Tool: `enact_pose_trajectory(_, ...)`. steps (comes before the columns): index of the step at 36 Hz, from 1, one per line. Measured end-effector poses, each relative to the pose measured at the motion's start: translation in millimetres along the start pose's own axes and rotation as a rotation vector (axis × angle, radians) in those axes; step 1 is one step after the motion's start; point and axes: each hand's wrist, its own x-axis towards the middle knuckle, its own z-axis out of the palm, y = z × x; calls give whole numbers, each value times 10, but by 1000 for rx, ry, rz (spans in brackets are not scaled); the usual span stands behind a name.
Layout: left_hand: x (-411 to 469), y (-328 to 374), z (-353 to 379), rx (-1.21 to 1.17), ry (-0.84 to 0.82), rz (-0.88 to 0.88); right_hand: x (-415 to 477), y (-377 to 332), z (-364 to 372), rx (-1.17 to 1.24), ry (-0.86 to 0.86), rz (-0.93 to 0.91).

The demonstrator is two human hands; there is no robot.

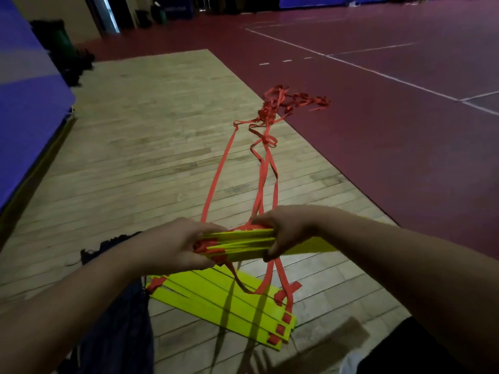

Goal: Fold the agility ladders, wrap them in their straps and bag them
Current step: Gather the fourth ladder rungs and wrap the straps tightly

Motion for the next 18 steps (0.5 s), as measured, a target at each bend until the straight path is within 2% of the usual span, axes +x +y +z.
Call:
enact_pose_trajectory(5, -7, 2, 5, 365, -68, 59, 66, -154, 356, 54, -42, -57)
enact_pose_trajectory(7, -9, -18, -17, 421, -43, 80, 87, -203, 386, 52, -21, -65)
enact_pose_trajectory(11, -16, -94, -117, 468, 52, 84, 81, -254, 339, -1, 76, -93)
enact_pose_trajectory(14, -17, -127, -181, 610, 182, 47, 87, -256, 272, -93, 184, -106)
enact_pose_trajectory(18, -13, -91, -307, 697, 338, -53, 86, -222, 184, -34, 275, -101)
